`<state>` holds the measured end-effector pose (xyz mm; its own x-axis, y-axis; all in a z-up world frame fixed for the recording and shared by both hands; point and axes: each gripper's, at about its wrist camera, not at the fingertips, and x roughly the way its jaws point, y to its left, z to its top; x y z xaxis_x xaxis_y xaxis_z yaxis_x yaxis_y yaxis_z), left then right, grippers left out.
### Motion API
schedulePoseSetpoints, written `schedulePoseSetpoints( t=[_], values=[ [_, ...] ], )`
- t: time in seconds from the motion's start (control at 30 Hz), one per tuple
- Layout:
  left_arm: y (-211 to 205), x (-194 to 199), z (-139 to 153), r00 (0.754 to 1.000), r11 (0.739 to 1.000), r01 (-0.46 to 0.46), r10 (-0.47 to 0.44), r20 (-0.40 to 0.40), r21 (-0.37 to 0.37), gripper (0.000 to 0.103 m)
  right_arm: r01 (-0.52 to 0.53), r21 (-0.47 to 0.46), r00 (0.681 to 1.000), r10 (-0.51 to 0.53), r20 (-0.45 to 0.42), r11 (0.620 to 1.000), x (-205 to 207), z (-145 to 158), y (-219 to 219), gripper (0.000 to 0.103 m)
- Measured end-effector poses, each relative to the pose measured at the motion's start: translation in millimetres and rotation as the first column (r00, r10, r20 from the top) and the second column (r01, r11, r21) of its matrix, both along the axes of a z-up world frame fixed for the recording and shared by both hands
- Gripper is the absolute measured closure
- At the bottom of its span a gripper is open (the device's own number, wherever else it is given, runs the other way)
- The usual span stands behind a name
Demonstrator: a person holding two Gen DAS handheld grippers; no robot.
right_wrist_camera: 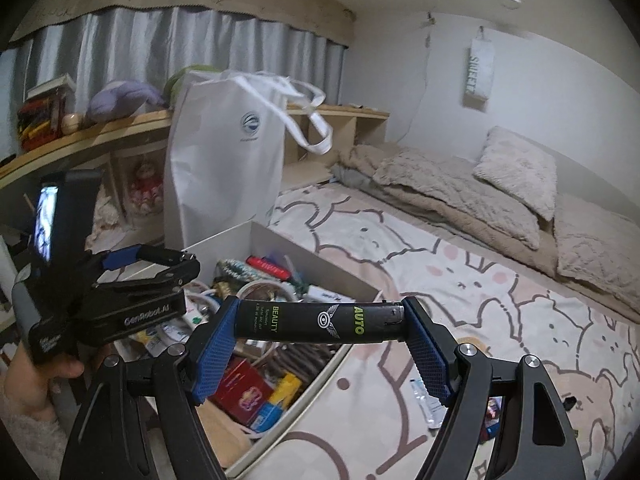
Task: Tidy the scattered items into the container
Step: 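Carry the lighter and the tube in both grippers over the white box, then open left gripper to drop the black lighter into the box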
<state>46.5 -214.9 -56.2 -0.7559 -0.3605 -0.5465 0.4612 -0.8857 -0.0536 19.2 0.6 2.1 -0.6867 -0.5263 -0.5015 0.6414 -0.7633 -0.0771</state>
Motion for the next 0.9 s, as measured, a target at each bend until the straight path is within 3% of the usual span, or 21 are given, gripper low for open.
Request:
schedulePoseSetpoints(
  t=[0.2,0.43,0.47,0.53,0.9],
  values=[
    [-18.1,-4.9,-18.9,0.998,0.997,0.012,-0.016,0.064,0.073,0.021,-0.045,0.016,0.998,0.044,0.045,0.999,4.0,-12.3,-19.6,0.024],
    [-12.0,-17.4,-30.2,0.992,0.995,0.053,-0.061,0.11,0.08,0.021,-0.082,0.041,0.993,0.078,0.091,0.996,9.6,-32.0,-40.4,0.024],
    [-11.5,-19.2,-31.6,0.991,0.996,0.051,-0.06,0.12,0.078,0.02,-0.085,0.043,0.992,0.08,0.097,0.996,9.8,-34.3,-41.9,0.024],
    [-12.4,-21.4,-34.9,0.99,0.998,0.03,-0.038,0.139,0.064,0.007,-0.09,0.047,0.99,0.084,0.11,0.995,9.7,-38.3,-44.0,0.024],
    [-25.9,-5.7,-19.1,0.998,0.995,-0.019,0.014,0.061,0.094,0.006,-0.122,0.049,0.973,0.11,0.201,0.991,8.3,-60.6,-55.6,0.024]
  ],
)
